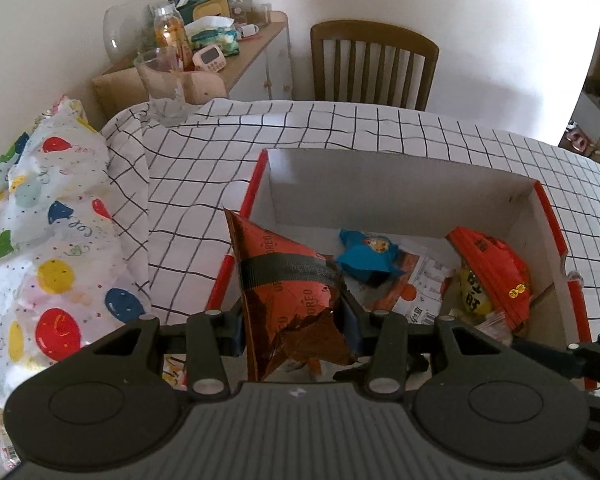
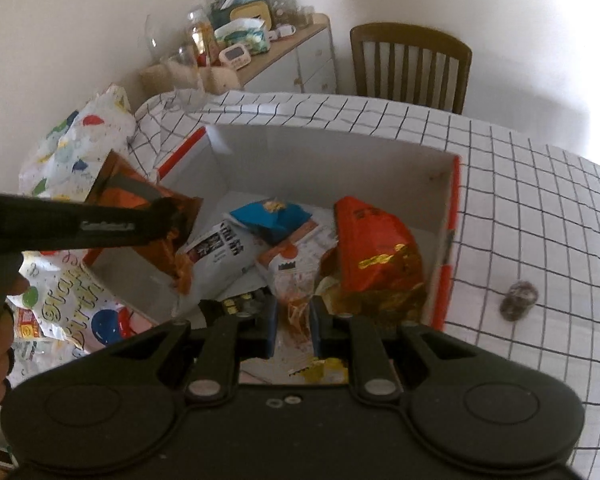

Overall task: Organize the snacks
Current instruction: 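Lower both snacks into the red box and open both tools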

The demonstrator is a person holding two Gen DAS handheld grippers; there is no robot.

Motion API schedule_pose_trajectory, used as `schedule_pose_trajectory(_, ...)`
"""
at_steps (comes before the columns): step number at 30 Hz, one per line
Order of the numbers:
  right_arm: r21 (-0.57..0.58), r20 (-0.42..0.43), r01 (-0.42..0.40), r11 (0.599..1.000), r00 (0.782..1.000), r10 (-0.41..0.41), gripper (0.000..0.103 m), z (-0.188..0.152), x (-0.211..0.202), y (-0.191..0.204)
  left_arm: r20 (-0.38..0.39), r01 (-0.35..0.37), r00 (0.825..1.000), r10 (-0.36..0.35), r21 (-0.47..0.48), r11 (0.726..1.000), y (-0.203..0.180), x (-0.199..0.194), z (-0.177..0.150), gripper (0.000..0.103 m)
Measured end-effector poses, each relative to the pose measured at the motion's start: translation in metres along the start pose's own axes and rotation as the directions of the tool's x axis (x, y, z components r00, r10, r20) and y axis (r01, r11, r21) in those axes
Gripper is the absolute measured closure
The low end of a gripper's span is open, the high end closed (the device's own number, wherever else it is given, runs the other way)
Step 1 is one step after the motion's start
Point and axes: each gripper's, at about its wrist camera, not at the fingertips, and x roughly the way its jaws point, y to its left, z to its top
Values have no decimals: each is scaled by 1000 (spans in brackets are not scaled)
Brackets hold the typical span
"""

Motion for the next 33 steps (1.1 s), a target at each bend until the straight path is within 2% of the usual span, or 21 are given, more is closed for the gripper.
schedule_pose_trajectory(9,-3,-35,42,999,999,-42,87,-4,17,-3,-49,53,997,-52,19,998,-13,16,-5,58)
schedule_pose_trajectory(14,-1,-40,46,999,998,-46,82,-7,16,-5,-68,61,996,-59,27,998,-16,20,-9,57)
schedule_pose_trajectory(15,-1,-40,46,999,998,-46,81,-7,15,-6,-66,62,996,-60,27,998,-16,18,-10,55)
schedule_pose_trajectory(17,-1,-39,46,999,998,-46,80,-8,14,-7,-56,74,996,-72,19,997,-16,15,-10,37)
schedule_pose_trajectory(19,6,-41,42,999,998,-42,78,-9,12,-8,-27,84,996,-84,17,996,-15,9,-11,31)
schedule_pose_trajectory(20,10,-41,41,999,998,-41,78,-10,10,-9,-18,83,996,-82,23,996,-16,6,-11,31)
schedule_pose_trajectory(33,46,31,10,999,999,-11,42,-12,-27,-23,38,117,992,-118,27,993,-27,-34,-19,30)
